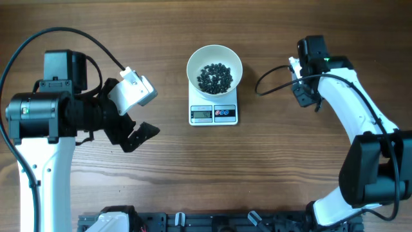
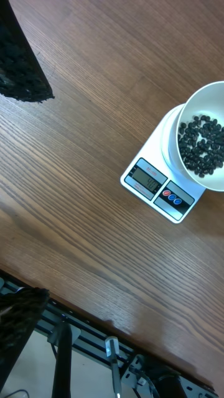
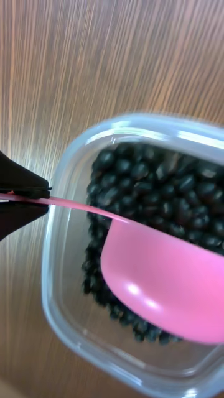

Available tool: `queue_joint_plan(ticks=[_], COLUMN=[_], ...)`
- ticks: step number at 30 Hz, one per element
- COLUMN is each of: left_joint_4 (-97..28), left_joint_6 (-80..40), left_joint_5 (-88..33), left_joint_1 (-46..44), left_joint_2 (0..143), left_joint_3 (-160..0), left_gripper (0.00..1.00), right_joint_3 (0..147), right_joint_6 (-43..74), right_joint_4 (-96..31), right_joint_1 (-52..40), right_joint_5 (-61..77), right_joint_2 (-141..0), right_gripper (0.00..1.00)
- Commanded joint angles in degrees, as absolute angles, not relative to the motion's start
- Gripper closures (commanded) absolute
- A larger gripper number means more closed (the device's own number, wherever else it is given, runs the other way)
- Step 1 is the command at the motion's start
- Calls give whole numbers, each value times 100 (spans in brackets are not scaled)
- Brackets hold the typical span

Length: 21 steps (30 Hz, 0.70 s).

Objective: Scoop item into bowl and weigh 150g on scale
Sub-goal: 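Dip the pink scoop into the black beans a third time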

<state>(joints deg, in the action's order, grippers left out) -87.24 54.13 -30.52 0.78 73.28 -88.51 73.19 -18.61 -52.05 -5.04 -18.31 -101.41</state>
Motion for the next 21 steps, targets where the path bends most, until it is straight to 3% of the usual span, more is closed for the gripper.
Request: queue_joint_plan(ticks=[1,21], left_joint_4=[-8731,-8731], left_joint_6=[5468,5468], left_joint_5=[-3094,-3094], left_joint_1=[108,108], left_joint_2=[7260,7260], left_joint_3=[-8932,-8932], left_gripper=[0,0], right_joint_3=[7201,7201], right_joint_6=[-1455,-875], right_joint_4=[-5317,-5474], right_joint_1=[-513,794], right_joint_5=[-567,1857], right_joint_2=[-10263,-10254], right_gripper=[96,96])
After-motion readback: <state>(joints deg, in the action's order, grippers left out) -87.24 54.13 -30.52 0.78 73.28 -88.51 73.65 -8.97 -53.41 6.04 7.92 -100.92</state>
